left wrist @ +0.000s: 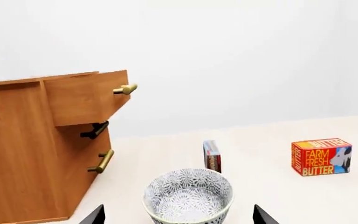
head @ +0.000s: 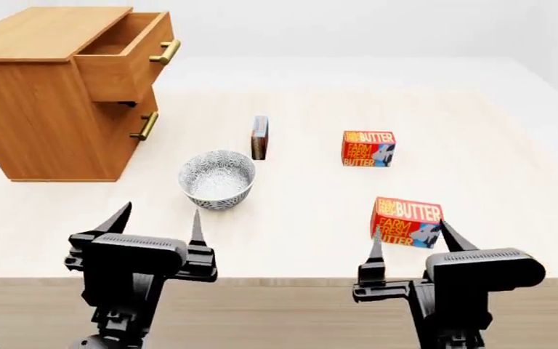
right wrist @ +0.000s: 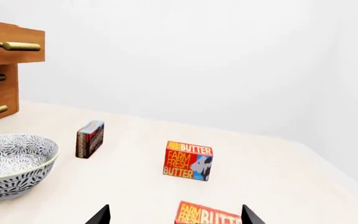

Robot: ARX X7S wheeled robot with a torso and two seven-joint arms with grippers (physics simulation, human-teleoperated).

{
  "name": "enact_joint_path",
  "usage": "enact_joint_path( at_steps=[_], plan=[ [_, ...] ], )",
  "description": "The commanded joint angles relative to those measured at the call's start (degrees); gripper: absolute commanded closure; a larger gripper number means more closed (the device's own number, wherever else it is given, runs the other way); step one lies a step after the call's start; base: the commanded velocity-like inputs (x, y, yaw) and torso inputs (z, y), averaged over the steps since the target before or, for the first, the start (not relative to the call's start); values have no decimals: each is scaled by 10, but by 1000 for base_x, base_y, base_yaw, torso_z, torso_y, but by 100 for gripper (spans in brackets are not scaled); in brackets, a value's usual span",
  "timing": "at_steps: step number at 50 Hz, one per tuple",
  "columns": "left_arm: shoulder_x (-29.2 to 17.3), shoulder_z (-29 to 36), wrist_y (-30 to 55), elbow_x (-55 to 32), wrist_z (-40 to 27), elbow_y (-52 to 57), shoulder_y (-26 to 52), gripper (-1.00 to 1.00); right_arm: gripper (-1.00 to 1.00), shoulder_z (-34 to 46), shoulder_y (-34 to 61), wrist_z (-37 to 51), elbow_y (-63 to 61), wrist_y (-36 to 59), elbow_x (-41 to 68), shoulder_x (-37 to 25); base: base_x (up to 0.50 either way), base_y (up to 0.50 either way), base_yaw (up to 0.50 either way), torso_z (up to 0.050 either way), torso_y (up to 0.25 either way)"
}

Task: Put the chocolate pudding in the top drawer of the cabinet and close it.

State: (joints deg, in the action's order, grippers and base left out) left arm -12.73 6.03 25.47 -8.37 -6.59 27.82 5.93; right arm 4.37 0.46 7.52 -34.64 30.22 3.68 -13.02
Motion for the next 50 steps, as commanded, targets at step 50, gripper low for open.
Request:
enact_joint_path(
  at_steps=[50],
  plan=[
    [-8, 2, 615, -111, 0, 37, 679, -100, -100, -114, 656, 389, -83, 577, 752, -205, 46, 0, 0, 20, 10]
  ],
)
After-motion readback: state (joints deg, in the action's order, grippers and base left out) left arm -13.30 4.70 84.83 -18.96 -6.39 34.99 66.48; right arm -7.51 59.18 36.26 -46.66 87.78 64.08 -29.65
